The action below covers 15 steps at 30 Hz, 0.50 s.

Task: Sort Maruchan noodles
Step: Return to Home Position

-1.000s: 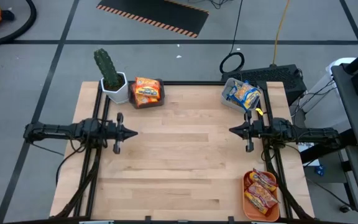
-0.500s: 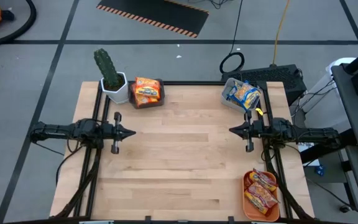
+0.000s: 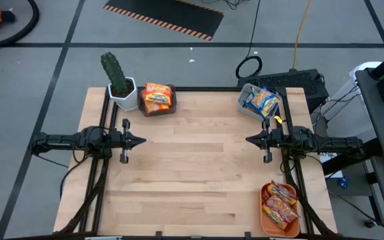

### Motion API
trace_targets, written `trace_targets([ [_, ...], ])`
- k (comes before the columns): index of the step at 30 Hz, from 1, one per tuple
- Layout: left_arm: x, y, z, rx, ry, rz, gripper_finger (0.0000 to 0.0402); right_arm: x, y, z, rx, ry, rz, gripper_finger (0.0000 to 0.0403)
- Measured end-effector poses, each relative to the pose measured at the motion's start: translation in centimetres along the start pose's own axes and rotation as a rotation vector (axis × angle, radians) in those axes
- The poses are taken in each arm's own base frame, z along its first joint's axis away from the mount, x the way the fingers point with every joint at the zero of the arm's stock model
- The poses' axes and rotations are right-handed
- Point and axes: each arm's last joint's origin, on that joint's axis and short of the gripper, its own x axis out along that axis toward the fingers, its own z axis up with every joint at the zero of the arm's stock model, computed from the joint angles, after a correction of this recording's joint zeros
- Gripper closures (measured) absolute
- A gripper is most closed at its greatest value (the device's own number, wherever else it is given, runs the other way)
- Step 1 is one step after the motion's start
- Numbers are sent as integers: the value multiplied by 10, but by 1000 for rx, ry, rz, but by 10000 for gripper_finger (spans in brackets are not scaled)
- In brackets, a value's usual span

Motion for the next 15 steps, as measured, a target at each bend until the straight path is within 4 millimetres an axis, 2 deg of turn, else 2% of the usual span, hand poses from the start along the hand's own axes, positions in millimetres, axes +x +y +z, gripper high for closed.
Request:
trace_targets([
  [15, 0, 0, 1, 1, -13, 1, 400, 0, 0, 0, 0, 1, 0, 403],
])
